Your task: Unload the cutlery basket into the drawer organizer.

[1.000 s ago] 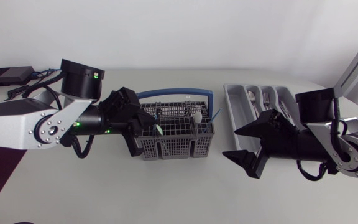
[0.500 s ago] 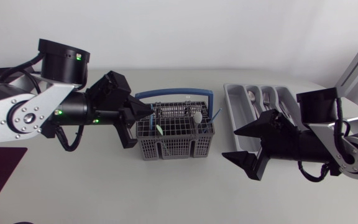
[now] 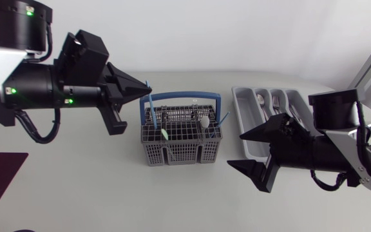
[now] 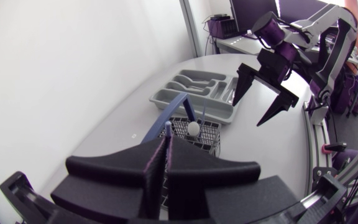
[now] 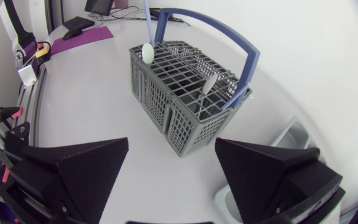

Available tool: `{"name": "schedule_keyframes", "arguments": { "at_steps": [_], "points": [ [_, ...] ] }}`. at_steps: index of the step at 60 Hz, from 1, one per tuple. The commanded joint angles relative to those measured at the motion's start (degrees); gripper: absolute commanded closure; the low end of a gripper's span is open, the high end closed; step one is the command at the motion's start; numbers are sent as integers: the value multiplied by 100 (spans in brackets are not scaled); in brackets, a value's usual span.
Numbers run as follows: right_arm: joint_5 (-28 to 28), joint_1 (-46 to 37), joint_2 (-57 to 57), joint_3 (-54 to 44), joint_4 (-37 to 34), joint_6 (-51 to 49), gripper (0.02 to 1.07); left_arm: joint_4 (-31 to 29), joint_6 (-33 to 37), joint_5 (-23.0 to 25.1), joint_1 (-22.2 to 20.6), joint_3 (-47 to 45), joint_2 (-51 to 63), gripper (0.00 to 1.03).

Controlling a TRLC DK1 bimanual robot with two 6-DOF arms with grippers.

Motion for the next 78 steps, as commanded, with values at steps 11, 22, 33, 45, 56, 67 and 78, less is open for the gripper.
{"name": "schedule_keyframes", "arguments": {
  "at_steps": [11, 22, 33, 45, 56, 67, 78],
  "points": [
    [178, 274, -374, 233, -142, 323, 7, -238, -467, 5, -111, 356, -380, 92],
    [266, 397, -769, 233, -177, 508, 7, -317, -1117, 5, -348, 444, -424, 92],
    [310, 608, -1129, 268, -248, 789, 7, -264, -1829, 49, -753, 444, -186, 92],
    [318, 968, -1077, 374, -151, 1193, 10, -194, -2576, 743, -814, 602, 350, 92],
    [318, 1294, -646, 602, 42, 1650, 13, -150, -2954, 1138, -735, 839, 842, 92],
    [204, 1373, -75, 910, 165, 1923, 20, -79, -3165, 1323, -656, 1015, 1150, 92],
    [134, 1417, 373, 1147, 209, 2037, 34, -44, -3200, 1358, -647, 1103, 1273, 92]
  ]
}}
